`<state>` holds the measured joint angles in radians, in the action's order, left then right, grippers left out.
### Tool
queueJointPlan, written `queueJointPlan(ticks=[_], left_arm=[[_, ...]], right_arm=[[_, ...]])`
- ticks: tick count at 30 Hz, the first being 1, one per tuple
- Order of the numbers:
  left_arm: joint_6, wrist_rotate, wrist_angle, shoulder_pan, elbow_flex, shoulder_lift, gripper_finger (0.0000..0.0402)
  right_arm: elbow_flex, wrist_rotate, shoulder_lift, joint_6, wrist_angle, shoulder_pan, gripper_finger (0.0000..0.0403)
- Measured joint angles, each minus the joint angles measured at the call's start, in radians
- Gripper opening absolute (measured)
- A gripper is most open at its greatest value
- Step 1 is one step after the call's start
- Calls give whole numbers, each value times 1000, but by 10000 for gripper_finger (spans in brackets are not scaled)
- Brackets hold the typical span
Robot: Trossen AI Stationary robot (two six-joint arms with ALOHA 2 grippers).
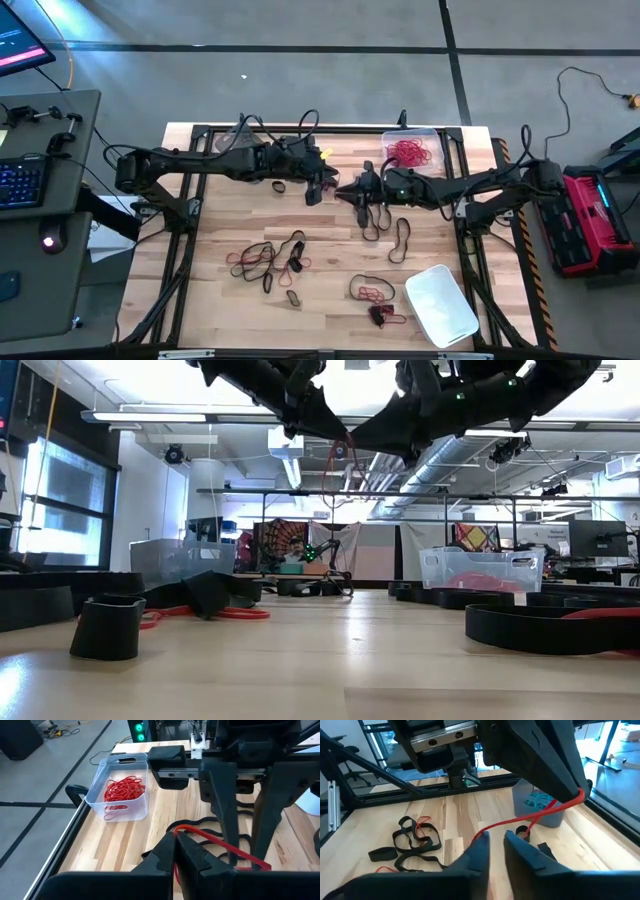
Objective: Sort rubber bands into baskets
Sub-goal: Put the red rubber band into the transparent bin
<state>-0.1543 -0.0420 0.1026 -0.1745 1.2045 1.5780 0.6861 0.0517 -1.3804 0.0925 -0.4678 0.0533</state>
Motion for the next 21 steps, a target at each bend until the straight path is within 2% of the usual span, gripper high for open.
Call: queueJointPlan(ticks=[5,9,13,21], left_arm=[[-13,0,5,0,0,0,0],[-13,0,6,0,0,0,0],[-14,0,6,0,0,0,0],[-15,1,6,1,0,0,0]], right_arm=[[0,-11,0,23,0,0,117],[0,-58,0,28,-3,0,153],[0,-69,0,66,-4,1,167],[0,-87,0,90,-10,1,167]])
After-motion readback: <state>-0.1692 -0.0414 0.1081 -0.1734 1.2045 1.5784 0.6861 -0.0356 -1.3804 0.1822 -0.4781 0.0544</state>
